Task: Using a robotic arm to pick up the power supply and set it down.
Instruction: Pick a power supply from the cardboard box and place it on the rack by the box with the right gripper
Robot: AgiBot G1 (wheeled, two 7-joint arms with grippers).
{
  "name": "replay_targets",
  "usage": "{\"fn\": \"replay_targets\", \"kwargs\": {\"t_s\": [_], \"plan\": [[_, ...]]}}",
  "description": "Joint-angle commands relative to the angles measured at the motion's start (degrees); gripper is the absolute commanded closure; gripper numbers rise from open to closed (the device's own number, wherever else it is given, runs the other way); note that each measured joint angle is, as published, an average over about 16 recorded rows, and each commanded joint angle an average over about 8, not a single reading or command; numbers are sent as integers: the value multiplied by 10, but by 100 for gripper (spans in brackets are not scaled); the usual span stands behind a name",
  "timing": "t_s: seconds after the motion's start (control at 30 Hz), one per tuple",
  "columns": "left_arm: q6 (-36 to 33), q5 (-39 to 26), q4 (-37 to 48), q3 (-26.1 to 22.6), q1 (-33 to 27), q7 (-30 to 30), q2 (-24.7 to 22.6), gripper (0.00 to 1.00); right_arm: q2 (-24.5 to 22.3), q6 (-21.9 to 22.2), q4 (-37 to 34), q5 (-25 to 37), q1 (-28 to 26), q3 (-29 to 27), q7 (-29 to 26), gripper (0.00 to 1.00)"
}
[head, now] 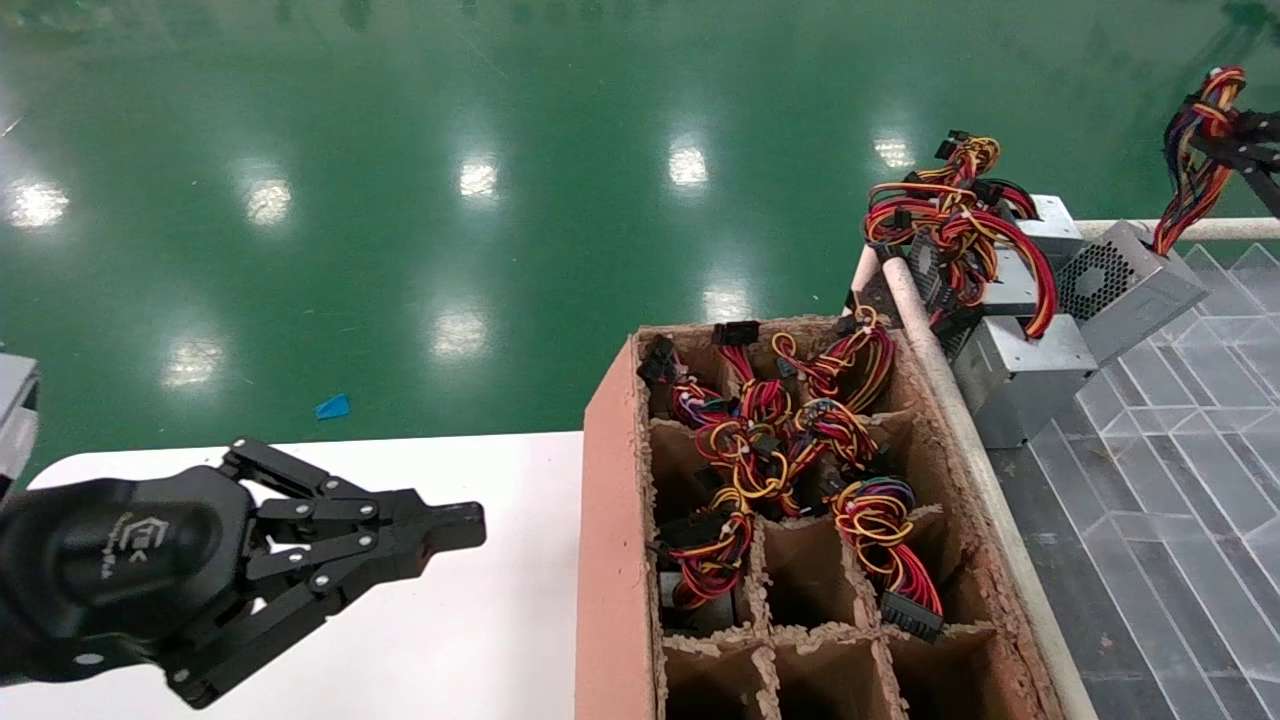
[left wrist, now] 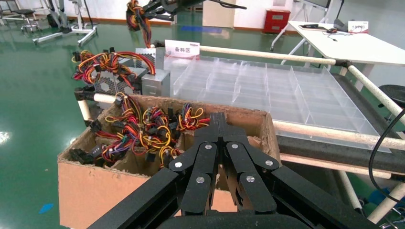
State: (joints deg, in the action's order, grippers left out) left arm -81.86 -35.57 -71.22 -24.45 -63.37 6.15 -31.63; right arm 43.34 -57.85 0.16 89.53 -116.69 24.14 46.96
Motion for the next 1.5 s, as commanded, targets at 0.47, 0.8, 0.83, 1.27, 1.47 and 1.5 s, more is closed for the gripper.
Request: {"fn": "replay_targets", "kwargs": {"t_s": [0.47, 0.8, 0.83, 1.27, 1.47, 1.5], "plan": [[0, 0, 0, 0, 0, 0, 0, 100, 26, 33, -1, -21, 26, -15, 12, 100], [0, 0, 0, 0, 0, 0, 0, 100, 40, 23, -1, -43, 42, -30, 22, 100], [0, 0, 0, 0, 0, 0, 0, 100, 41, 21, -2, -43, 43, -30, 22, 100], [0, 0, 0, 0, 0, 0, 0, 100, 49, -4, -4, -33, 49, -23, 19, 64], [0, 0, 0, 0, 0, 0, 0, 100, 49, -3, -6, -29, 47, -20, 12, 0], [0, 0, 0, 0, 0, 0, 0, 100, 49, -3, -6, -28, 47, -20, 10, 0]]}}
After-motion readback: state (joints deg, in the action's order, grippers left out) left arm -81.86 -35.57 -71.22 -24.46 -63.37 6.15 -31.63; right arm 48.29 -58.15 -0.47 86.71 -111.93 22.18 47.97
